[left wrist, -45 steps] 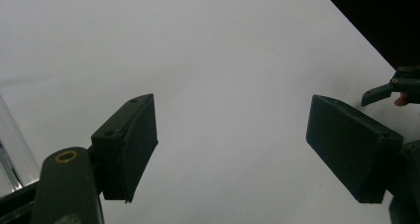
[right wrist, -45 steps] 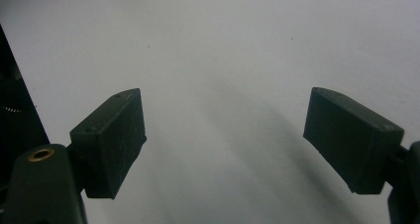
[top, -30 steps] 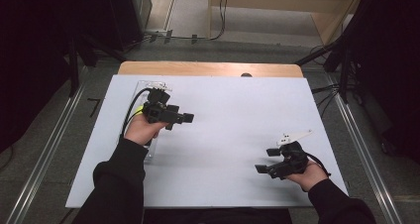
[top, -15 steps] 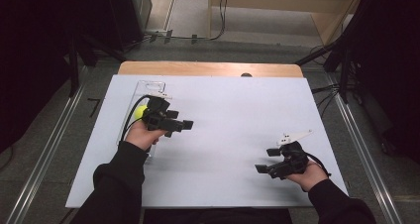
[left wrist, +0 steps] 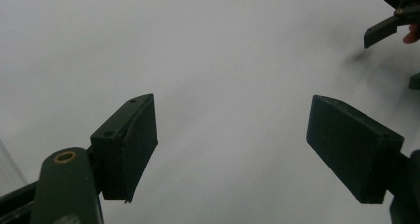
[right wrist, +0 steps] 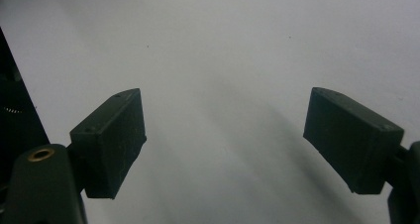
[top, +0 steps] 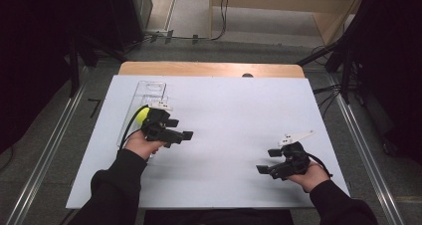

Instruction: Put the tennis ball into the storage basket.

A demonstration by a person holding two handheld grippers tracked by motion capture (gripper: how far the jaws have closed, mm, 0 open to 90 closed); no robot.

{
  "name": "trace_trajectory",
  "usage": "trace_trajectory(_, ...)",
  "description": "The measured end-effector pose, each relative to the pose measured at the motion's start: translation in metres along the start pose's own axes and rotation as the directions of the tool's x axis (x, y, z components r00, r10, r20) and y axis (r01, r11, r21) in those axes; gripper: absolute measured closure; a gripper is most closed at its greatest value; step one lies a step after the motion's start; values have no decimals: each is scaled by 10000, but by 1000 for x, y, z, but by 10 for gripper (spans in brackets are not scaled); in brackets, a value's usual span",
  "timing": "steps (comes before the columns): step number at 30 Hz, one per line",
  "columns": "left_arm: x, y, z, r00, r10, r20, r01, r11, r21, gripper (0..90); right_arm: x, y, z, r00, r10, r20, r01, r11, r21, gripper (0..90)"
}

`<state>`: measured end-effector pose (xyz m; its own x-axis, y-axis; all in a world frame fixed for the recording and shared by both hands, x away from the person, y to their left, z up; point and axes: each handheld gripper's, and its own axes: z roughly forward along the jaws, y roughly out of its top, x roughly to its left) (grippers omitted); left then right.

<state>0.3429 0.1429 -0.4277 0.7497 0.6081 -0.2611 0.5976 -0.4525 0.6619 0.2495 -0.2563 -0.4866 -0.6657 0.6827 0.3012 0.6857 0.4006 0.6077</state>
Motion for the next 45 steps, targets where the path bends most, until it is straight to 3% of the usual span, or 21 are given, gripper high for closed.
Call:
trace_trajectory(13, -6, -14, 0, 9995, 221, 235, -219, 9997, -102, 201, 0, 0, 0, 10000, 68, 20, -68, 10000, 0, 142)
trace_trajectory(17, -10, -18, -1, 9994, 348, 65, -347, 9993, -122, 201, 0, 0, 0, 9999, 107, 3, -107, 9999, -15, 142)
trace_trajectory(23, -13, -24, -2, 9995, 280, 166, -277, 9994, -223, 201, -2, 0, -1, 9999, 129, -25, -130, 9999, -84, 142)
trace_trajectory(36, -16, -38, 0, 9976, 484, 488, -491, 9987, 131, 201, -2, 0, -1, 9999, 139, -25, -139, 9999, -75, 142)
trace_trajectory(45, -17, -49, -3, 9966, 581, 586, -589, 9982, 126, 197, -2, 0, -1, 9998, 184, -4, -184, 9998, -71, 142)
